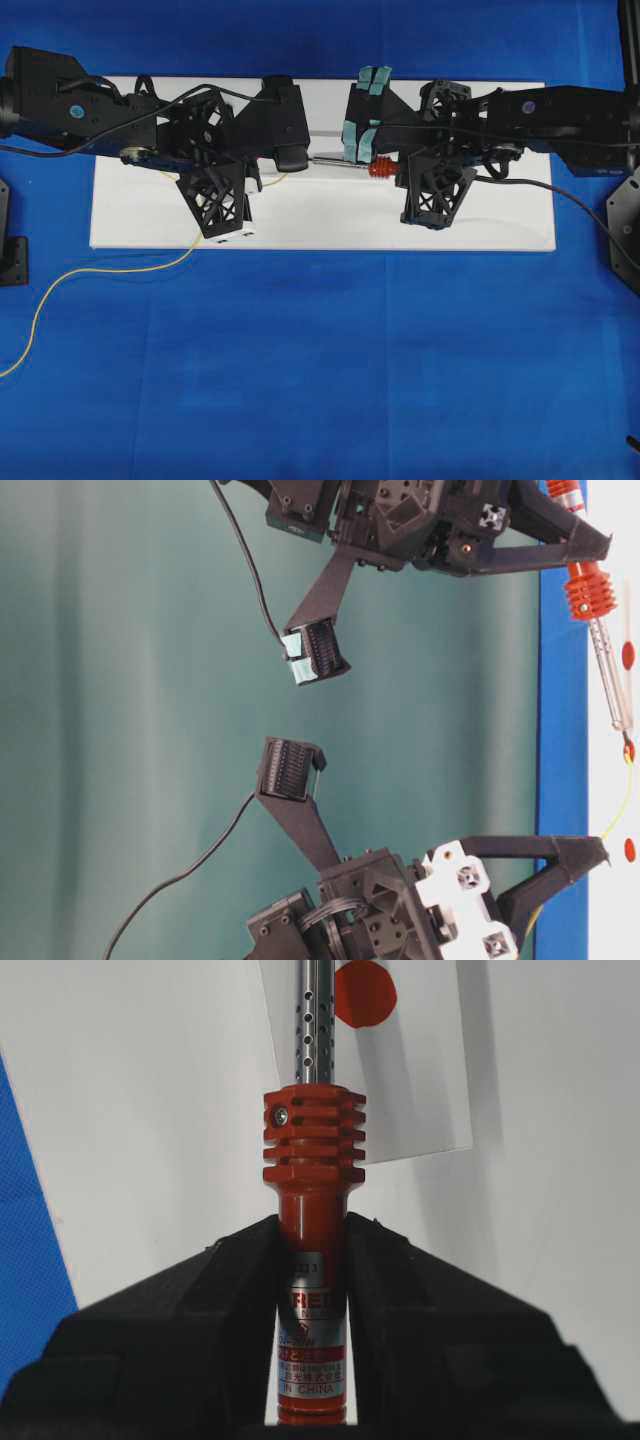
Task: Touch the tip of the soldering iron to the tip of the solder at the mark.
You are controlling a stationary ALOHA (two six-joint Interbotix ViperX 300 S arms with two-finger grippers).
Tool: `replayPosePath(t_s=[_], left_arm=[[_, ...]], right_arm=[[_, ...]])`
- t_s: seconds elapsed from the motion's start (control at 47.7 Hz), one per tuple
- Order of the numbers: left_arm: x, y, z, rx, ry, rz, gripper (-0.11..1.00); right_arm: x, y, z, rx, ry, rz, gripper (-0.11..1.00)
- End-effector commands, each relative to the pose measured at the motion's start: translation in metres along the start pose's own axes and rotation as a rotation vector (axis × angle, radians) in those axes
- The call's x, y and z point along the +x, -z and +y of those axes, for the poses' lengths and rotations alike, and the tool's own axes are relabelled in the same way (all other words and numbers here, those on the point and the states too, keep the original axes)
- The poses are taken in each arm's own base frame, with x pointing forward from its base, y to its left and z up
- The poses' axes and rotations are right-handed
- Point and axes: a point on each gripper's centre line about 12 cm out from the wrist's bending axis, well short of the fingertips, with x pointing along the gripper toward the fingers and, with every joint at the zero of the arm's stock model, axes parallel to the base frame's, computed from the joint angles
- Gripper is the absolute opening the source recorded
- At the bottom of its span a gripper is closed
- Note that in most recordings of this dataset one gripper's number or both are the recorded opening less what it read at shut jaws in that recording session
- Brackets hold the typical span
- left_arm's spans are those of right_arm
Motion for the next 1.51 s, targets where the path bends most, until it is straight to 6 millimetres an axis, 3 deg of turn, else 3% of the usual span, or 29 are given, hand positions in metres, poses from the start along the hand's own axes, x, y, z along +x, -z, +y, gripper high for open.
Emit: replayPosePath(t_s=[0.0, 0.461, 0.629, 0.902, 1.216, 1.489], left_arm=[[-0.009, -0.012, 0.000, 0.000, 0.002, -0.043, 0.02], [-0.011, -0.013, 0.000, 0.008, 0.001, -0.040, 0.02], [-0.025, -0.014, 0.000, 0.005, 0.001, -0.043, 0.02], [-0.049, 0.002, 0.001, -0.009, 0.002, -0.048, 0.02], [-0.050, 0.004, 0.001, -0.004, 0.003, -0.063, 0.02], [-0.050, 0.001, 0.001, -0.004, 0.004, -0.067, 0.02]], right_arm=[[-0.008, -0.010, 0.002, -0.001, -0.006, -0.038, 0.06], [-0.008, -0.009, 0.002, -0.001, -0.006, -0.037, 0.06], [-0.008, -0.010, 0.002, -0.001, -0.006, -0.038, 0.06], [-0.008, -0.010, 0.002, -0.001, -0.007, -0.039, 0.06], [-0.009, -0.010, 0.002, -0.002, -0.006, -0.040, 0.06], [-0.033, 0.003, -0.003, -0.005, 0.007, -0.047, 0.06]])
